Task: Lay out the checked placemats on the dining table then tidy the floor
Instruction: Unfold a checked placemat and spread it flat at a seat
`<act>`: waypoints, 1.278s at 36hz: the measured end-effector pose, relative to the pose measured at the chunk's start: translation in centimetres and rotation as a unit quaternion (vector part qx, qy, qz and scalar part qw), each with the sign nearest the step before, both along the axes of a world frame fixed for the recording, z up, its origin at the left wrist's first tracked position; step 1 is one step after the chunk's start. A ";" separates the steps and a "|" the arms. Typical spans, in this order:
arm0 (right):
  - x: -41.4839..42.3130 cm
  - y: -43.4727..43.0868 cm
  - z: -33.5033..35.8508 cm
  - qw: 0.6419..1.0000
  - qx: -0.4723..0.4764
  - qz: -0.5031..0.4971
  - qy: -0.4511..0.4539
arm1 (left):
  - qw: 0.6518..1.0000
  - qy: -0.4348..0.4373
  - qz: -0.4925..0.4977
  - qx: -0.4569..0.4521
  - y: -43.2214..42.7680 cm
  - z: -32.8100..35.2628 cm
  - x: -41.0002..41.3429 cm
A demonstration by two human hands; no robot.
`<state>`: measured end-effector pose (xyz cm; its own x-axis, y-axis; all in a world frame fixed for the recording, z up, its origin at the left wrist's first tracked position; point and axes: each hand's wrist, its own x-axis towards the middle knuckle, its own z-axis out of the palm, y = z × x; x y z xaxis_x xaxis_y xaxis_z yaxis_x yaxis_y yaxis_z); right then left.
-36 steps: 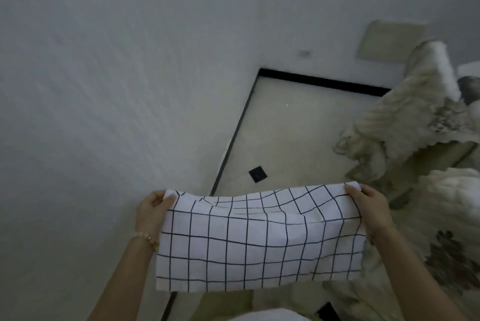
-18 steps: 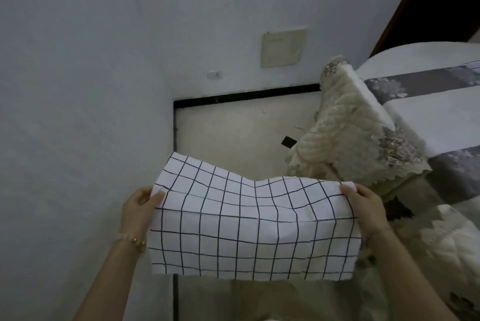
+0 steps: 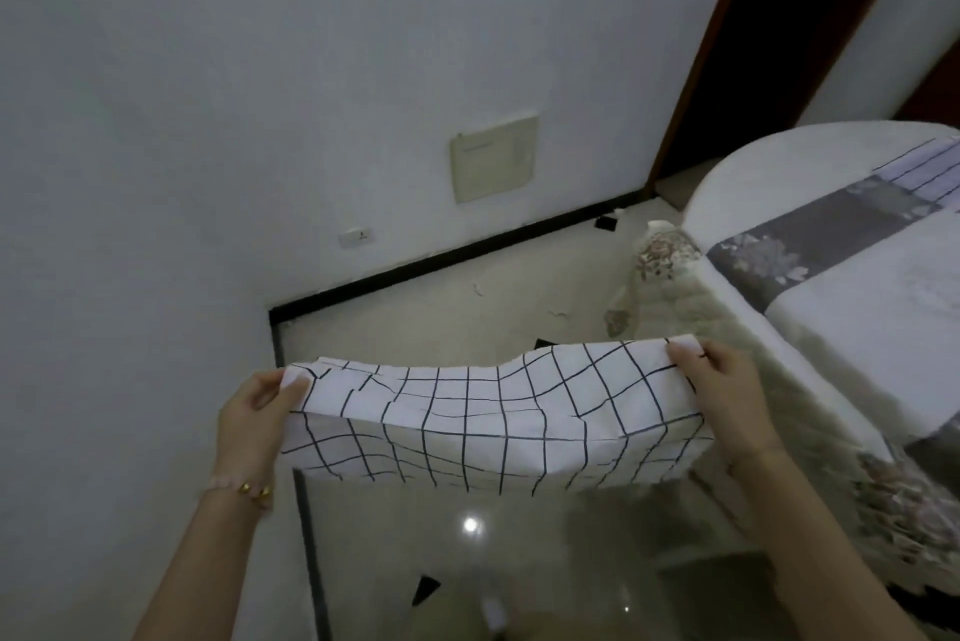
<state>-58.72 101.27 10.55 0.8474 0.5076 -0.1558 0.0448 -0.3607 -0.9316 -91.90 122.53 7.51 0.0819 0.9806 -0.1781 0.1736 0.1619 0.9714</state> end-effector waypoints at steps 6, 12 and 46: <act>2.5 2.5 0.1 0.996 0.006 -0.083 -0.019 | 0.994 0.021 -0.103 -0.037 7.7 -1.2 7.1; 3.2 3.8 1.1 0.983 0.012 -0.185 -0.016 | 0.969 0.032 -0.245 -0.016 14.7 0.0 15.3; 22.7 -18.8 1.8 0.821 0.128 -0.556 -0.004 | 0.812 0.016 -0.583 0.032 3.4 6.6 61.2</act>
<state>-36.00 82.52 12.37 0.8091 -0.5665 -0.1561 -0.1727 0.0247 -0.9847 -30.73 125.98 14.14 0.9572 0.2479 -0.1495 0.1973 -0.1807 0.9635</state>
